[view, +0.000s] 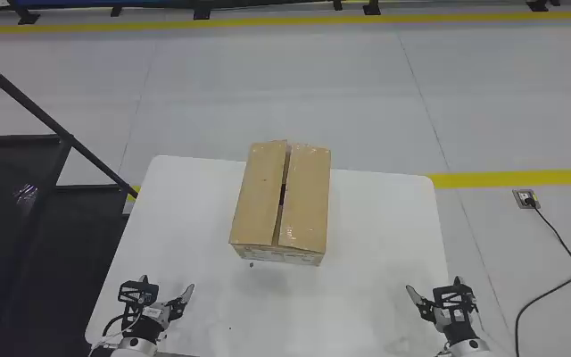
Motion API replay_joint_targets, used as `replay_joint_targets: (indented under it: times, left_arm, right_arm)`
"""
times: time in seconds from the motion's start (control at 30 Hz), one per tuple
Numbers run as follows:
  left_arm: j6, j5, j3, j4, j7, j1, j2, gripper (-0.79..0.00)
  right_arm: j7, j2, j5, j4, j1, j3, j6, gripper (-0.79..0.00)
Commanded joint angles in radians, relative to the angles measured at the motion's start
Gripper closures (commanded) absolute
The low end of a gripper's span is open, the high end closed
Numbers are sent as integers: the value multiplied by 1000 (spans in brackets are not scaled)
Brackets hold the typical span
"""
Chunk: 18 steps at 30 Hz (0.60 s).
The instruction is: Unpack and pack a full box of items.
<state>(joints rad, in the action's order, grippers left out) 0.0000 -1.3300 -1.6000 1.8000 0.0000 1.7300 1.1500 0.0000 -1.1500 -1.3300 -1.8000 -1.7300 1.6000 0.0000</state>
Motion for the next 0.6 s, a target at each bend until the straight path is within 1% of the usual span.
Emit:
replay_joint_targets:
  times: [0.0, 0.13, 0.2, 0.27, 0.4, 0.53, 0.57]
  left_arm:
    - [0, 0, 0, 0, 0, 0, 0, -784]
    - [0, 0, 0, 0, 0, 0, 0, -785]
    - [-46, -5, -5, -5, 29, -11, -2, -785]
    - [-68, 0, -22, -25, 42, -40, -4, -785]
    - [-156, 27, -49, -65, 102, -99, -8, -785]
    - [-230, 53, -51, -120, 146, -188, -11, -785]
    - [-229, 47, -49, -132, 154, -213, -11, -785]
  right_arm:
    - [0, 0, 0, 0, 0, 0, 0, -785]
    - [0, 0, 0, 0, 0, 0, 0, -785]
    - [-1, -1, -5, -15, 2, -7, -7, -785]
    - [-15, -2, -30, -50, -2, -24, -15, -785]
    - [-13, -6, -91, -114, 13, -65, 10, -785]
    - [17, -14, -173, -172, 51, -134, 61, -785]
    - [29, -17, -192, -180, 67, -152, 74, -785]
